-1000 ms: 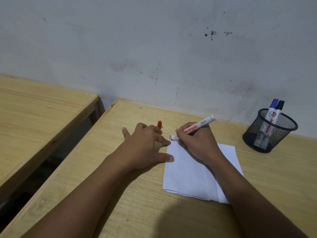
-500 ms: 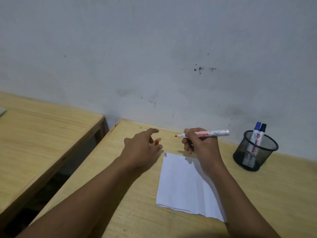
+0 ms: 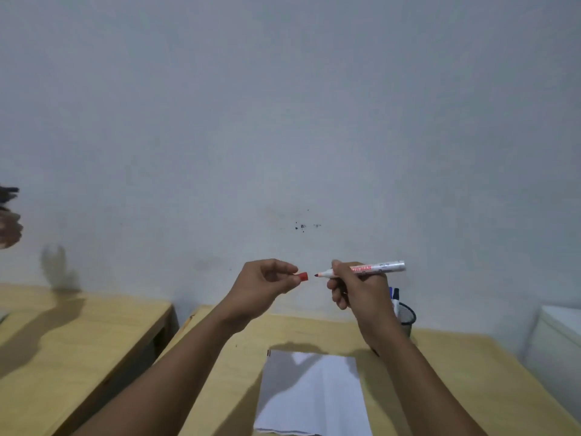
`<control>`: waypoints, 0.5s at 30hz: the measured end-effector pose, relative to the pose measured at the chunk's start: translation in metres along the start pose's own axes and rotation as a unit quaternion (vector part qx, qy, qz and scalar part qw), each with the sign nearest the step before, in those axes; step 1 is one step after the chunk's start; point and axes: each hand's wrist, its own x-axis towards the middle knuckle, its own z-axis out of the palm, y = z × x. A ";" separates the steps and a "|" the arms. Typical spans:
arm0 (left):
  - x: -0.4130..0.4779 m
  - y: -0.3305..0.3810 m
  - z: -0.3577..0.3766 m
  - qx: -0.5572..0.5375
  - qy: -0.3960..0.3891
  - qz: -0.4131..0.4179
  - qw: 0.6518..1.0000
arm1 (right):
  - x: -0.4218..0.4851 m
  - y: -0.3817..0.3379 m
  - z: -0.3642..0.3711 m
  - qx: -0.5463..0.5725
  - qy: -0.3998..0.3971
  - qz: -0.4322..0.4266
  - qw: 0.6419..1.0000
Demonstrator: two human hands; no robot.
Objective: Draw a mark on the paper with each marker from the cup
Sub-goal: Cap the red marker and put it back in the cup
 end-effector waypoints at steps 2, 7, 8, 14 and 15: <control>-0.007 0.028 0.005 -0.009 -0.012 0.028 0.999 | -0.008 -0.026 -0.002 0.000 0.000 -0.024 1.000; -0.027 0.078 0.017 0.017 -0.036 0.087 0.995 | -0.031 -0.076 -0.014 -0.010 -0.022 -0.070 0.997; -0.031 0.087 0.020 0.021 -0.043 0.096 0.994 | -0.036 -0.084 -0.017 -0.015 -0.028 -0.078 0.996; -0.048 0.123 0.043 0.078 -0.077 0.172 0.979 | -0.059 -0.117 -0.035 -0.047 -0.033 -0.110 0.992; -0.049 0.127 0.048 0.112 -0.059 0.197 0.972 | -0.061 -0.120 -0.037 -0.052 -0.024 -0.111 0.992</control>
